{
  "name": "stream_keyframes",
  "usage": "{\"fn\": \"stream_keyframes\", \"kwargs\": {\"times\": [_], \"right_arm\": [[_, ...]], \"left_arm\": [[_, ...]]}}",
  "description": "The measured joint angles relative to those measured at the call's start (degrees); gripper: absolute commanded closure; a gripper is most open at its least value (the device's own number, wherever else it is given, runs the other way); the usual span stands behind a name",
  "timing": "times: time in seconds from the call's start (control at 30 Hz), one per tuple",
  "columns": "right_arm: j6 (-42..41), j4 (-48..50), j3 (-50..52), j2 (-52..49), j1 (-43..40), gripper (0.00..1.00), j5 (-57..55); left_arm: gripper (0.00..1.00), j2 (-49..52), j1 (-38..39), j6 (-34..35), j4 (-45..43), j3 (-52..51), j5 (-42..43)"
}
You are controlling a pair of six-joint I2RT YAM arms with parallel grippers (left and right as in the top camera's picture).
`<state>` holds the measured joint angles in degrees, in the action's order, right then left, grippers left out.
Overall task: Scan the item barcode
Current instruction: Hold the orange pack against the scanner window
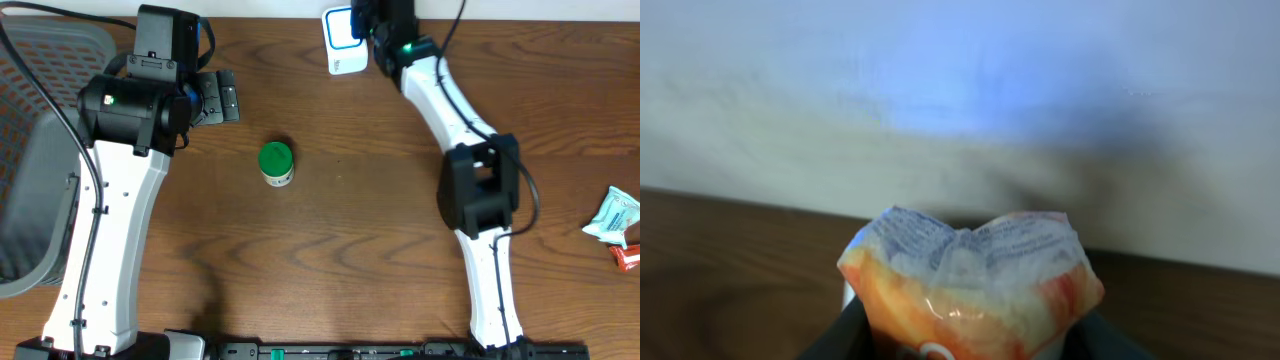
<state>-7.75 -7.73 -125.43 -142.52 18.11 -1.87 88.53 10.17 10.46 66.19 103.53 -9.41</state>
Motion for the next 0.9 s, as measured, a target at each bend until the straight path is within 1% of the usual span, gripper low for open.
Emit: {"fn": "stream_keyframes", "kwargs": {"times": [0.17,0.33,0.7,0.83,0.9], "right_arm": [[2.91,9.11,0.07,-5.95,1.53,0.67,-0.15],[3.96,12.63,0.26,-6.91,2.91,0.67,-0.17],[4.57,11.15,0.22,-7.76,3.93,0.68,-2.01],[4.57,9.75,-0.17,-7.76,3.93,0.73,-2.03],[4.57,8.11,-0.63,-7.76,3.93,0.74,-2.08]], "left_arm": [[0.02,0.0,0.0,0.0,0.04,0.0,0.02],[0.02,0.0,0.0,0.0,0.02,0.0,0.0],[0.02,0.0,0.0,0.0,0.02,0.0,0.0],[0.02,0.0,0.0,0.0,0.02,0.0,0.0],[0.02,0.0,0.0,0.0,0.02,0.0,0.0]]}}
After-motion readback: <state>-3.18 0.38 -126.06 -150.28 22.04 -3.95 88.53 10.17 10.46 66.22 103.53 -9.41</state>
